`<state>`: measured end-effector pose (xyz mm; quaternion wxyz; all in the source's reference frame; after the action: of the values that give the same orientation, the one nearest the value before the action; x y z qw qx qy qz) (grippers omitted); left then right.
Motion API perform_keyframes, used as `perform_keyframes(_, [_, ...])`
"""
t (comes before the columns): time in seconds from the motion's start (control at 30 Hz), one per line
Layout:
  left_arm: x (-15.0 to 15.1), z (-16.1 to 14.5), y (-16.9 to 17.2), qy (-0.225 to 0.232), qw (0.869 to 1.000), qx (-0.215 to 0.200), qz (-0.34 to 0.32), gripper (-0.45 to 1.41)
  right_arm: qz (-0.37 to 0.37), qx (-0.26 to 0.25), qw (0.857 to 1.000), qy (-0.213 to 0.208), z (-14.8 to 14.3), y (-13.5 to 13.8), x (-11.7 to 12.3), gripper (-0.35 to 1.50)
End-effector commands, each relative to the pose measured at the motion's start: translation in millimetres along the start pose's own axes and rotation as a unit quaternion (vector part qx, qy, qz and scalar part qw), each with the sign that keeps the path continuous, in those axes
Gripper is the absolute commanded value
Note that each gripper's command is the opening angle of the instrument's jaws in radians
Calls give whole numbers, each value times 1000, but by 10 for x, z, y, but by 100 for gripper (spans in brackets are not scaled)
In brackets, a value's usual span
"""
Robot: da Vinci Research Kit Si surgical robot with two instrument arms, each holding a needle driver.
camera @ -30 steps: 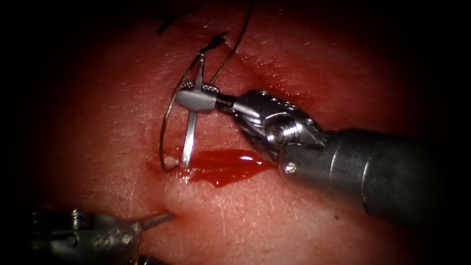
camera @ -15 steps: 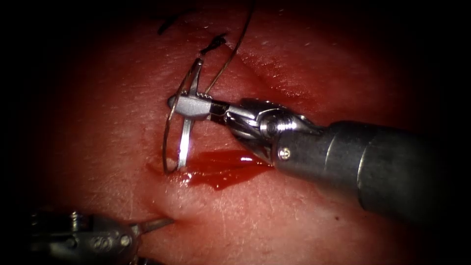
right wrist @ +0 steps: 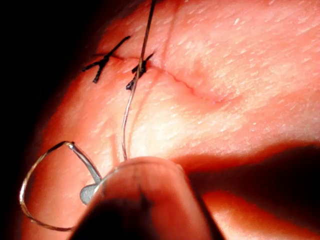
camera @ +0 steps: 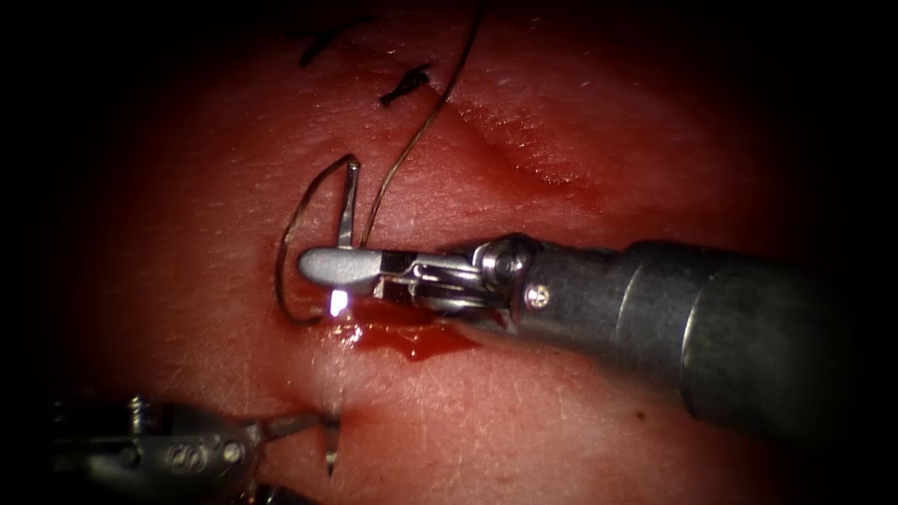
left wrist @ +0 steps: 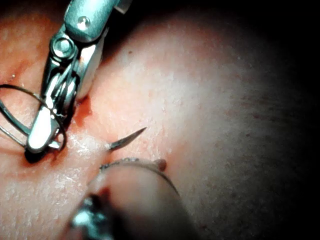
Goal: Wound Closure
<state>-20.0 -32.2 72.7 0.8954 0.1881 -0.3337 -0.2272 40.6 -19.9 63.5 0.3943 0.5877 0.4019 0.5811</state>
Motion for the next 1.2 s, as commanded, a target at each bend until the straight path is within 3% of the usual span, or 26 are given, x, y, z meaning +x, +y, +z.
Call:
perform_keyframes(0.03, [-1, 7, 0, 0, 1000, 1, 0, 57, -3, 0, 1000, -6, 10, 0, -3, -35])
perform_keyframes(0.17, [-3, 4, 0, 0, 1000, -2, -1, 57, -38, 0, 999, 1, 9, -1, -6, -35])
perform_keyframes(0.23, [-6, -2, 0, 0, 1000, 1, 1, 57, -79, 1, 996, 32, 4, -4, 2, -35])
perform_keyframes(0.27, [-10, -9, -2, -20, 999, 0, 27, 57, -113, 1, 992, 60, -4, -8, 14, 27])
perform_keyframes(0.3, [-10, -9, -2, -20, 999, 0, 27, 57, -113, 1, 992, 60, -4, -8, 14, 27])
perform_keyframes(0.33, [-11, -12, -3, -32, 999, -2, 39, 57, -123, 1, 990, 67, -8, -10, 19, 54])
perform_keyframes(0.4, [-13, -17, -6, -52, 996, -7, 74, 57, -162, -1, 983, 81, -19, -16, 33, 89])
perform_keyframes(0.5, [-19, -21, -12, -74, 987, -13, 142, 57, -205, -10, 975, 88, -41, -27, 56, 113])
perform_keyframes(0.83, [-22, -12, -13, -114, 962, -3, 248, 49, -224, -22, 970, 97, -75, -35, 73, 103])
perform_keyframes(1.03, [-33, 1, -11, -168, 938, -6, 305, 47, -229, -27, 968, 100, -79, -23, 72, 91])
perform_keyframes(1.2, [-42, 18, 10, -180, 933, -13, 312, 51, -244, -31, 964, 101, -79, -1, 63, 83])
